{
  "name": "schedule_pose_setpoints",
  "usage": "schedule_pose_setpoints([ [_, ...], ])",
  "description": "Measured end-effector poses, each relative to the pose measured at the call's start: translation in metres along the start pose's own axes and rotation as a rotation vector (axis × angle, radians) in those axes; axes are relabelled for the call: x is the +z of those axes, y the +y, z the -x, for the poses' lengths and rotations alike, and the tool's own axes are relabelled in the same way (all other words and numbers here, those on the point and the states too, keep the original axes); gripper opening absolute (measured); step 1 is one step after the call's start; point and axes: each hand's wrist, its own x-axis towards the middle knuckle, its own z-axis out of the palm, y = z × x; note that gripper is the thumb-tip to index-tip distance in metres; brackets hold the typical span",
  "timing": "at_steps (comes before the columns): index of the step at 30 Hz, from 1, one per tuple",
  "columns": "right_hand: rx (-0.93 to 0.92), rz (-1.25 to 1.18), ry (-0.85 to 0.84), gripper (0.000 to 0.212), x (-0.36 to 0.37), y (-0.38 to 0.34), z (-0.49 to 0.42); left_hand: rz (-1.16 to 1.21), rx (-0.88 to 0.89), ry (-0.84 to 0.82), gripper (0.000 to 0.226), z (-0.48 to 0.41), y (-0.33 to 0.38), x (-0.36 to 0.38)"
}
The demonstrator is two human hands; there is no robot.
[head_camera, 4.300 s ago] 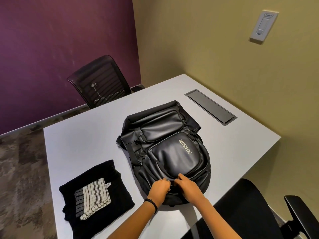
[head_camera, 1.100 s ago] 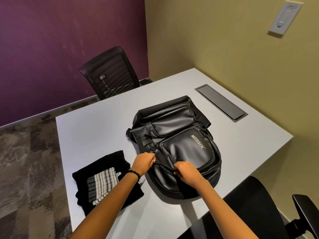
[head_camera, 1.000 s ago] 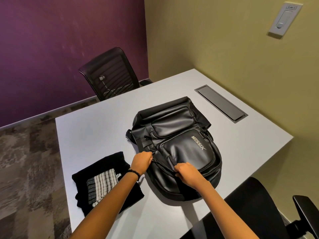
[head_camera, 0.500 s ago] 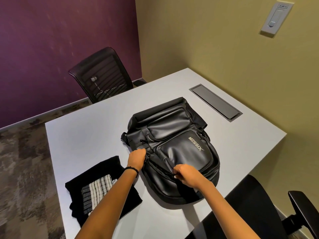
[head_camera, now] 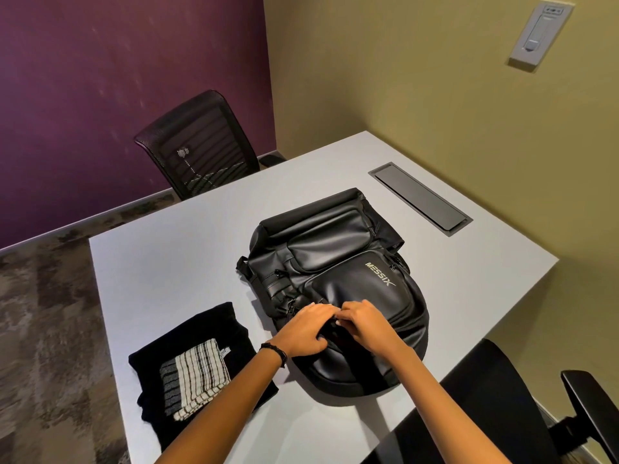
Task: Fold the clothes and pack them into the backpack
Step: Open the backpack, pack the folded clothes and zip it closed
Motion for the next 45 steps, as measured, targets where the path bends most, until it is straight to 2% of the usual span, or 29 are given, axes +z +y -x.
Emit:
schedule_pose_setpoints([
  [3, 0.009, -0.024, 0.000, 0.016, -0.005, 0.000, -0.003, -0.030, -0.008, 0.012, 0.052, -0.006, 0.002, -0.002],
  [8, 0.028, -0.085, -0.019, 0.024, -0.009, 0.003, 0.002, -0.179, -0.116, 0.032, 0.025, -0.012, 0.008, -0.010],
  [11, 0.064, -0.076, -0.030, 0.043, -0.013, 0.014, 0.012, -0.172, -0.150, 0.122, 0.018, -0.012, 0.010, -0.014],
  [14, 0.086, -0.041, -0.022, 0.048, -0.015, 0.026, 0.021, -0.083, -0.215, 0.221, 0.013, -0.014, 0.010, -0.019],
  [20, 0.132, -0.067, 0.228, 0.044, -0.023, 0.030, 0.020, 0.107, -0.399, 0.412, 0.012, -0.021, 0.009, -0.025],
  [26, 0.237, -0.037, 0.373, 0.076, -0.031, 0.023, 0.017, 0.412, -0.568, 0.578, 0.014, -0.023, -0.007, -0.031],
  [30, 0.213, -0.080, 0.375, 0.071, -0.029, 0.019, 0.023, 0.616, -0.657, 0.673, 0.025, -0.025, -0.014, -0.040],
  [35, 0.218, -0.111, 0.403, 0.082, -0.018, 0.014, 0.029, 0.665, -0.595, 0.505, 0.015, -0.021, -0.022, -0.031],
  [38, 0.197, -0.030, 0.414, 0.076, -0.013, 0.013, 0.024, 0.611, -0.531, 0.404, 0.018, -0.013, -0.023, -0.015],
  [42, 0.144, 0.003, 0.237, 0.089, 0.001, 0.019, 0.027, 0.567, -0.490, 0.377, 0.016, 0.006, -0.010, -0.002],
  [45, 0.102, 0.015, 0.136, 0.071, 0.010, 0.027, 0.034, 0.534, -0.446, 0.298, 0.016, 0.020, -0.004, 0.003],
])
